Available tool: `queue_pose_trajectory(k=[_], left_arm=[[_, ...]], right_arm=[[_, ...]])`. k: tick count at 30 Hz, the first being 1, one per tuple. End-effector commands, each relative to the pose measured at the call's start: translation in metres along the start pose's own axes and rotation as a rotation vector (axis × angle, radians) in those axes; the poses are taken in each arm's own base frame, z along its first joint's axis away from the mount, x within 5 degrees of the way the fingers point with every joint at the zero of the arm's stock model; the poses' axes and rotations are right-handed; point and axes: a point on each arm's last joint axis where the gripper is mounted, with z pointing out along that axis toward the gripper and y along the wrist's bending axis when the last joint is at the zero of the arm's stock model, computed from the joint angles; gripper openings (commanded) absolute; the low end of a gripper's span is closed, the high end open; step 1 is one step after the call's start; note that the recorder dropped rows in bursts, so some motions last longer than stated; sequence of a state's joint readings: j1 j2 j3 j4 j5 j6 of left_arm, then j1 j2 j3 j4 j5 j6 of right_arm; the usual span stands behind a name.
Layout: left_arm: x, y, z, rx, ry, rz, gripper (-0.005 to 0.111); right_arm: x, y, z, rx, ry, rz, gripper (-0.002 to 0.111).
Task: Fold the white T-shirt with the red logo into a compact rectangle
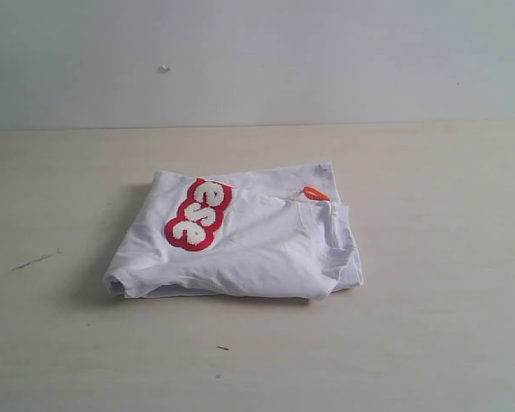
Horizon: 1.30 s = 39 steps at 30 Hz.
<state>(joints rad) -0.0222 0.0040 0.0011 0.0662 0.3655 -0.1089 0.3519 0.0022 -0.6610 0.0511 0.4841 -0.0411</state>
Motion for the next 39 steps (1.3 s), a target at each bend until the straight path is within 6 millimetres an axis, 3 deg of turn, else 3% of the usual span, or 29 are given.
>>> queue_pose_trajectory(k=[1,7,13,20,22,27,32,34,39], left_arm=[[-0.002,0.000,0.000,0.001,-0.017,-0.003,0.000],[-0.002,0.000,0.000,0.001,-0.017,-0.003,0.000],[-0.002,0.000,0.000,0.001,-0.017,-0.003,0.000],[-0.002,0.000,0.000,0.001,-0.017,-0.003,0.000],[-0.002,0.000,0.000,0.001,-0.017,-0.003,0.000],[-0.002,0.000,0.000,0.001,-0.017,-0.003,0.000],[-0.002,0.000,0.000,0.001,-0.017,-0.003,0.000],[-0.002,0.000,0.000,0.001,-0.017,-0.003,0.000],[-0.002,0.000,0.000,0.001,-0.017,-0.003,0.000]], right_arm=[[0.008,0.000,0.003,0.010,0.020,-0.004,0.000],[0.017,0.000,0.007,0.108,0.041,-0.039,0.000],[0.012,0.004,0.009,0.329,-0.027,-0.095,0.000],[0.014,0.004,0.012,0.456,-0.052,-0.138,0.000],[0.024,0.000,0.017,0.475,-0.072,-0.142,0.000],[0.078,-0.015,0.030,0.487,0.004,-0.118,0.000],[0.114,-0.022,0.033,0.495,0.090,-0.108,0.000],[0.137,-0.026,0.033,0.498,0.138,-0.104,0.000],[0.167,-0.029,0.031,0.503,0.211,-0.085,0.000]])
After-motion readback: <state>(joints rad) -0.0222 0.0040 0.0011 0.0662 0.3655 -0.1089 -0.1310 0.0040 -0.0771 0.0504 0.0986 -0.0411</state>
